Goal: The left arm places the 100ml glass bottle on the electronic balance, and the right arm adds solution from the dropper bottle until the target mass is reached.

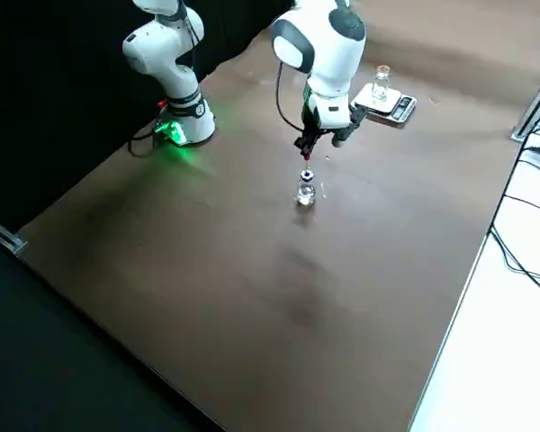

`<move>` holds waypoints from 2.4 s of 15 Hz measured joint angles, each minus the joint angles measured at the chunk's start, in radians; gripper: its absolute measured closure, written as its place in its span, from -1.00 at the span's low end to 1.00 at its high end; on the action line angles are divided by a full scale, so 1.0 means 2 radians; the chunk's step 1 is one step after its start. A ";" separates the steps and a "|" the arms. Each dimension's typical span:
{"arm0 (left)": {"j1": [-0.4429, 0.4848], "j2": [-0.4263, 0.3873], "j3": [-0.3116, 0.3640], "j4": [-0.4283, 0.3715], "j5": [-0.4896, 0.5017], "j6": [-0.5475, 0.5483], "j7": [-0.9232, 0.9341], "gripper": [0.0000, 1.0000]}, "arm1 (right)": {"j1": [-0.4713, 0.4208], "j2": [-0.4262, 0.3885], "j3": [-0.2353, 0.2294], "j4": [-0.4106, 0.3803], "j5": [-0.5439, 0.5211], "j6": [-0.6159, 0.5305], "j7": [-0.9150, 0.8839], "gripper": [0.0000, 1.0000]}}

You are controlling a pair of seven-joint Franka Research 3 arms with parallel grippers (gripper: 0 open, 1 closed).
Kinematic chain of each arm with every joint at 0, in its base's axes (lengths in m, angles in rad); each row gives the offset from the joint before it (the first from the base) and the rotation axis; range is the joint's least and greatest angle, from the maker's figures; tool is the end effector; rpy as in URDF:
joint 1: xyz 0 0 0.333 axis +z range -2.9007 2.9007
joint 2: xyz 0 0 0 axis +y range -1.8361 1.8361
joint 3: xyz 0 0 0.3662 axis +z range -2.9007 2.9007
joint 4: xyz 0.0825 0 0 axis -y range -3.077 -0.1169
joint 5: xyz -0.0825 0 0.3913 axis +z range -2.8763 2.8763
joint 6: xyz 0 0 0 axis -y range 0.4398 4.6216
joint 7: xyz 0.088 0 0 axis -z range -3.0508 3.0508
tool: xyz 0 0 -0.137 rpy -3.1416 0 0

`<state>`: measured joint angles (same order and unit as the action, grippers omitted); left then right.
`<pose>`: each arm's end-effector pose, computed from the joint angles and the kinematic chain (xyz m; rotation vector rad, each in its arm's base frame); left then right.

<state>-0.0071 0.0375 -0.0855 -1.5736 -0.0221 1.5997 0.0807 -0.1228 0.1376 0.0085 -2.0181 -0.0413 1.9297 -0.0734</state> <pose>0.5742 -0.0553 0.6246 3.1047 -0.2684 -0.0178 0.5547 -0.0678 0.3840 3.1067 -0.0341 -0.3562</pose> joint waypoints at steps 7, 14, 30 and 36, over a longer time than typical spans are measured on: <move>-0.001 -0.001 0.000 0.004 0.000 -0.002 -0.012 -1.00 | 0.000 -0.001 0.002 0.022 0.000 -0.024 0.000 0.78; -0.002 -0.001 0.000 0.009 0.000 -0.002 -0.012 -1.00 | 0.003 -0.016 0.004 0.024 0.001 -0.040 0.000 0.78; 0.005 -0.011 0.006 0.010 0.001 -0.042 -0.019 -1.00 | 0.076 -0.036 0.006 0.060 0.083 -0.090 0.085 0.78; 0.005 -0.011 0.006 0.010 0.001 -0.042 -0.019 -1.00 | 0.109 -0.037 0.007 0.076 0.099 -0.097 0.139 0.78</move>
<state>0.0028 0.0146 -0.0732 -1.5538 -0.0209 1.5163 0.0425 0.0951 0.0628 0.0221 -1.8670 0.1576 1.7356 0.2045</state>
